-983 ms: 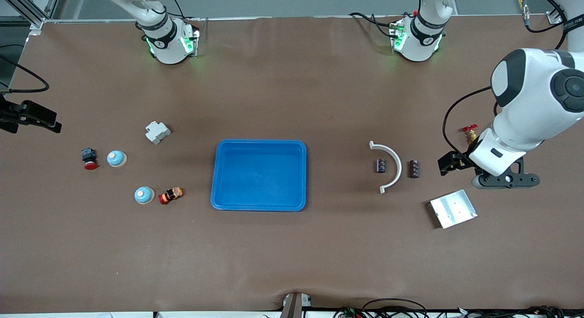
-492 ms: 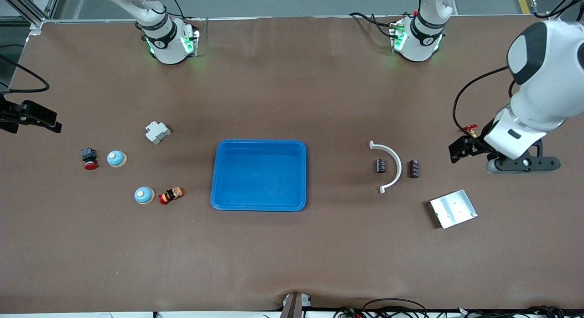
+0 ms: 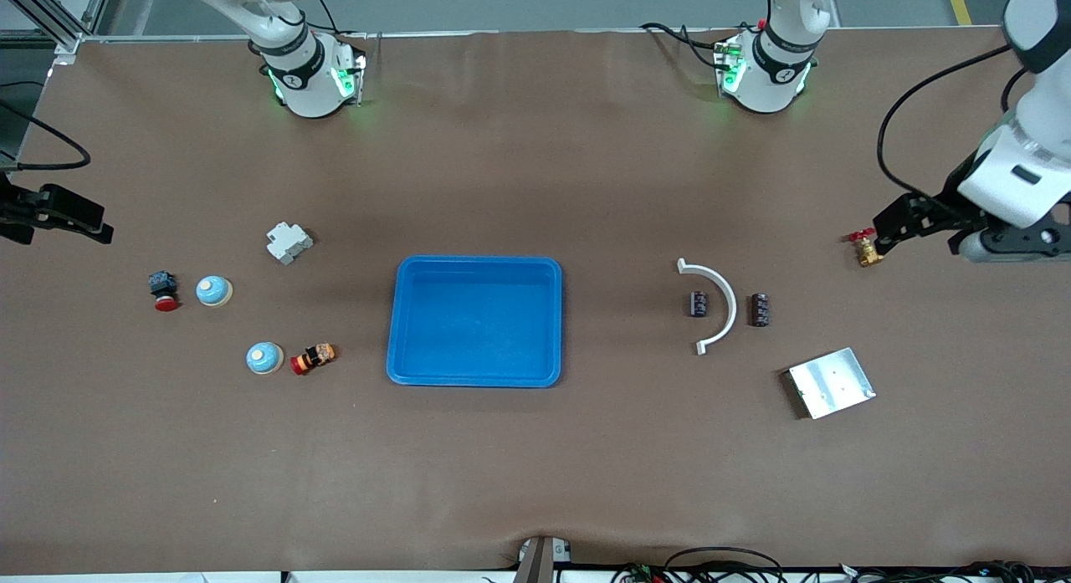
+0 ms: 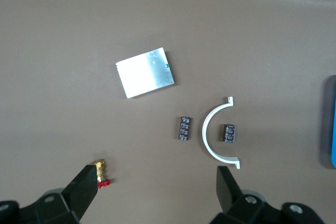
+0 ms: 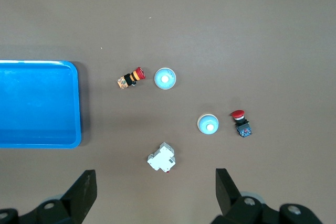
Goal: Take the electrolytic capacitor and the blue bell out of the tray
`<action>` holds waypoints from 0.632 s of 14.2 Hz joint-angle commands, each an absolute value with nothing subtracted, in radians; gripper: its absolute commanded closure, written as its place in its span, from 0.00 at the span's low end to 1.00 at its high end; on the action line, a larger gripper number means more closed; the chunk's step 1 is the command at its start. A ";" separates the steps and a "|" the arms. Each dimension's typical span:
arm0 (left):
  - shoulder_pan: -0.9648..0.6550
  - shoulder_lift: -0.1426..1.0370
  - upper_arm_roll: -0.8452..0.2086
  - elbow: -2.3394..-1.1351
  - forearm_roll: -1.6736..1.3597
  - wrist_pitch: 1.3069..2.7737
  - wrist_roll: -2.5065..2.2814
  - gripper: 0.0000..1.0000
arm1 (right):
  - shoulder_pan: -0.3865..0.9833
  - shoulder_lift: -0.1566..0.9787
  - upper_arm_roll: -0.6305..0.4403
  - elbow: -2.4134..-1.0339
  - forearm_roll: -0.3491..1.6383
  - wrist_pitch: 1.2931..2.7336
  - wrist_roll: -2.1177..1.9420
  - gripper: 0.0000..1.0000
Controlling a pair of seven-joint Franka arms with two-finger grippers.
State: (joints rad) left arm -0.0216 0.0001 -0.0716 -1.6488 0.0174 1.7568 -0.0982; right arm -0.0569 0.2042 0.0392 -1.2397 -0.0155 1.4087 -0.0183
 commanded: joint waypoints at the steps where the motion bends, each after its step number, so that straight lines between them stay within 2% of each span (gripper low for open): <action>1: 0.012 0.000 -0.081 -1.568 0.005 1.654 -0.043 0.00 | -0.058 0.189 0.037 -1.243 -0.018 1.405 -0.025 0.00; 9: 0.005 0.006 -0.080 -1.491 -0.014 1.531 -0.017 0.00 | -0.058 0.187 0.038 -1.244 -0.015 1.407 -0.025 0.00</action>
